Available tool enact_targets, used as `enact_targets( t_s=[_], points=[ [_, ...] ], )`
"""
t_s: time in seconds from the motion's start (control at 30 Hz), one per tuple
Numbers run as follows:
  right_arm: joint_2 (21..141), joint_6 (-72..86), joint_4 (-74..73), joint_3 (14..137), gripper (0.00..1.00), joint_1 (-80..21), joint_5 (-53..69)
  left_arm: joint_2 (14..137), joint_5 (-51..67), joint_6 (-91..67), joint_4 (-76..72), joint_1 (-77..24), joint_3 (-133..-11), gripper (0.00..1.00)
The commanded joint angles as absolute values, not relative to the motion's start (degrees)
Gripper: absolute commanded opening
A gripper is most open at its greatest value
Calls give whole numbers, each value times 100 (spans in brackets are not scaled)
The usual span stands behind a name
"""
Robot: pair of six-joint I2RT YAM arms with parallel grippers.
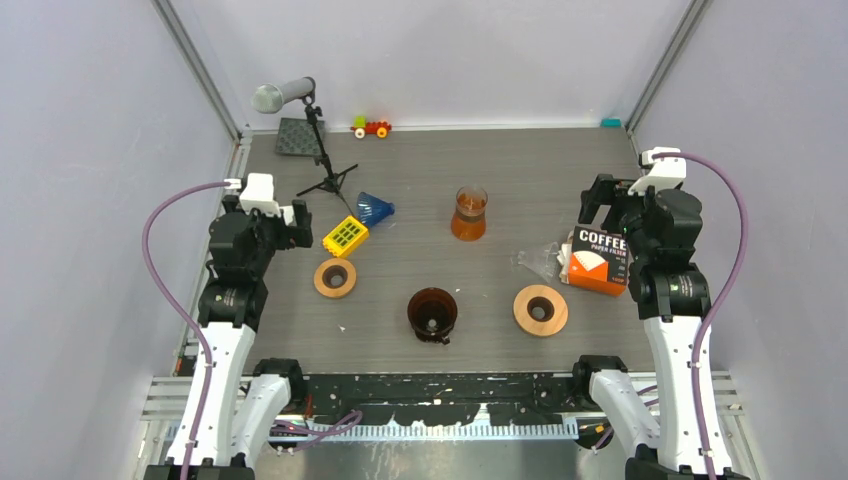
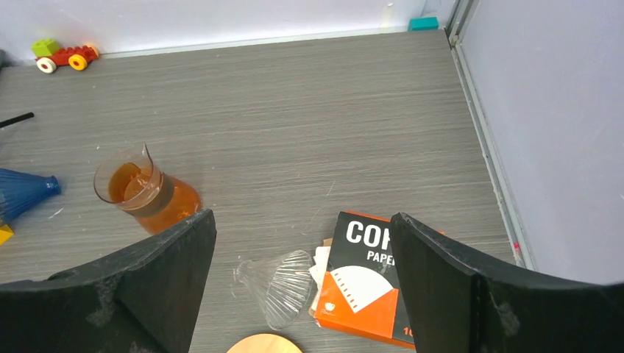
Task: Place the coffee filter in the dripper
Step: Move the coffee dripper at the center of the board.
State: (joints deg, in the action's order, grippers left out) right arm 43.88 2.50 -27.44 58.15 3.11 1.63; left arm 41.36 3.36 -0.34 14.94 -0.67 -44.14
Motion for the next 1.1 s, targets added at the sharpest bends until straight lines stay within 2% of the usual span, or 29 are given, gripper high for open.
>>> enact_targets(
  t_s=[0.0,0.27,0.5,0.63,0.73,0.83,0.97,1.07],
  points=[
    [4298,138,-2533,5823,91,290,129,4039,600,188,1568,99,-4668,100],
    [4206,26,-2546,5800,92,290,87,3975,984,494,2027,162,-4988,100],
    [4219,-132,-2553,5735,92,290,298,3906,3134,602,2401,160,-5042,100],
    [4247,-129,-2566,5701,92,290,612,4088,3700,569,2608,145,-5111,98],
    [4303,-132,-2553,5657,92,296,799,4421,3766,576,2840,50,-5292,94],
    [4328,-136,-2507,5588,92,296,988,4949,3612,700,3141,-535,-5517,93],
    [4361,-140,-2490,5535,92,299,1096,5710,2773,1016,3278,-1656,-5681,92],
    [4391,-164,-2470,5511,92,298,1122,6234,2378,1309,3428,-2462,-5829,88]
  ],
)
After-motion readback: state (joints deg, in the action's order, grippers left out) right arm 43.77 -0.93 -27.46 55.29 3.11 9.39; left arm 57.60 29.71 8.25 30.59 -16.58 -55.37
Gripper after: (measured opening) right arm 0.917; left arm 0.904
